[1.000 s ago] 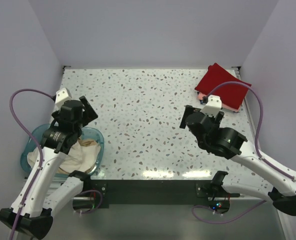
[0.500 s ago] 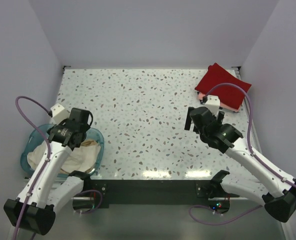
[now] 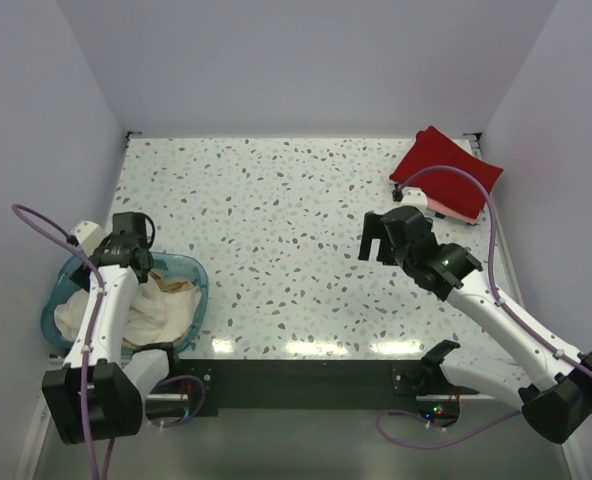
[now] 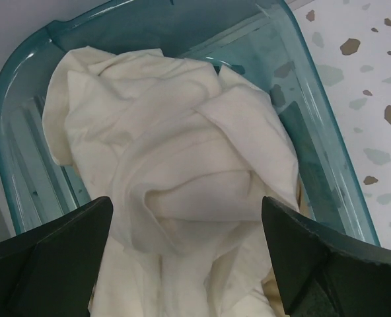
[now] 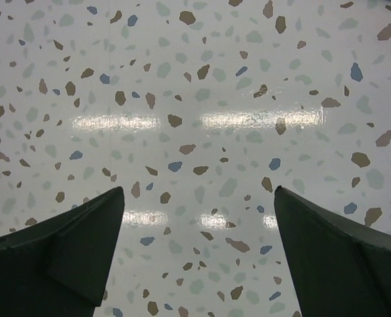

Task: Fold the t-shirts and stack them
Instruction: Grab the tshirt from the pile

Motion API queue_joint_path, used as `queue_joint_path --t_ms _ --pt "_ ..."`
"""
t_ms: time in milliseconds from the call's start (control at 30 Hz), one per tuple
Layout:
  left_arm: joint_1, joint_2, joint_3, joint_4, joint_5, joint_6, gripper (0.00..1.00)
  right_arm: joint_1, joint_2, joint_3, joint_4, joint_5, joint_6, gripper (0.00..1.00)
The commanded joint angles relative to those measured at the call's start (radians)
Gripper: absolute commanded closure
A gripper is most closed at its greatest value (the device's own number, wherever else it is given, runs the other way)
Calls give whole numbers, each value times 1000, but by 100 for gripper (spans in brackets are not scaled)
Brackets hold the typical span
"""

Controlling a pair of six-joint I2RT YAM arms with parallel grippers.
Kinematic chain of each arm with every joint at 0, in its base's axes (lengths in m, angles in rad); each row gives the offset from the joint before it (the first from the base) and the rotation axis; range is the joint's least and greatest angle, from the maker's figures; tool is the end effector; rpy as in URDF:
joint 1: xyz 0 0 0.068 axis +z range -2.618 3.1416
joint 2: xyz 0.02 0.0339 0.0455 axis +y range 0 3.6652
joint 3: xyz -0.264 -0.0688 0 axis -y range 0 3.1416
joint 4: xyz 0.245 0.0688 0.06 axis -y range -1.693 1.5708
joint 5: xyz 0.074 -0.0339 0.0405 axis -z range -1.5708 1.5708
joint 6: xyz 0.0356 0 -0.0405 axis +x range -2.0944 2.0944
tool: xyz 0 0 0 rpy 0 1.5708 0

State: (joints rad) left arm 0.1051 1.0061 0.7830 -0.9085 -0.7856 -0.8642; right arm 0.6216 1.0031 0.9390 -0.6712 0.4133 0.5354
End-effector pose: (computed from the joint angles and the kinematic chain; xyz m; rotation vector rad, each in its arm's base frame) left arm 0.1695 0.0432 0.2511 -1.2946 1.9896 0.7142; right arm 0.1753 0.1080 0.3088 0.1111 2.2338 0.1496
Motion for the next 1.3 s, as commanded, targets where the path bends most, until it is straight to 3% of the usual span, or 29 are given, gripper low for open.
queue_joint_path --t_ms 0,200,300,500,533,633,833,967,1100,1233,1267 --pt "85 44 -1 155 46 142 0 -8 15 -3 70 -47 -23 1" --pt "113 126 -21 189 131 160 6 -13 29 4 82 -38 -22 1" --pt "116 118 -40 194 152 157 16 -16 28 1 81 -30 -20 1" --pt "125 46 -64 177 177 152 66 -20 20 -16 82 -19 3 1" --pt "125 23 -57 168 172 149 79 -19 22 -13 81 -18 3 1" --pt "125 -38 10 131 158 146 99 -20 25 -3 75 -13 -3 1" --pt "125 -171 192 59 175 120 100 -20 38 21 70 -2 -15 1" --pt "125 -285 257 138 216 160 100 -23 48 35 71 5 -28 1" --pt "125 -348 308 258 402 198 100 -23 54 49 74 25 -44 1" --pt "125 -278 421 368 660 231 100 -25 60 66 87 24 -60 1" --pt "125 -256 449 382 661 234 100 -23 63 70 88 21 -63 1"
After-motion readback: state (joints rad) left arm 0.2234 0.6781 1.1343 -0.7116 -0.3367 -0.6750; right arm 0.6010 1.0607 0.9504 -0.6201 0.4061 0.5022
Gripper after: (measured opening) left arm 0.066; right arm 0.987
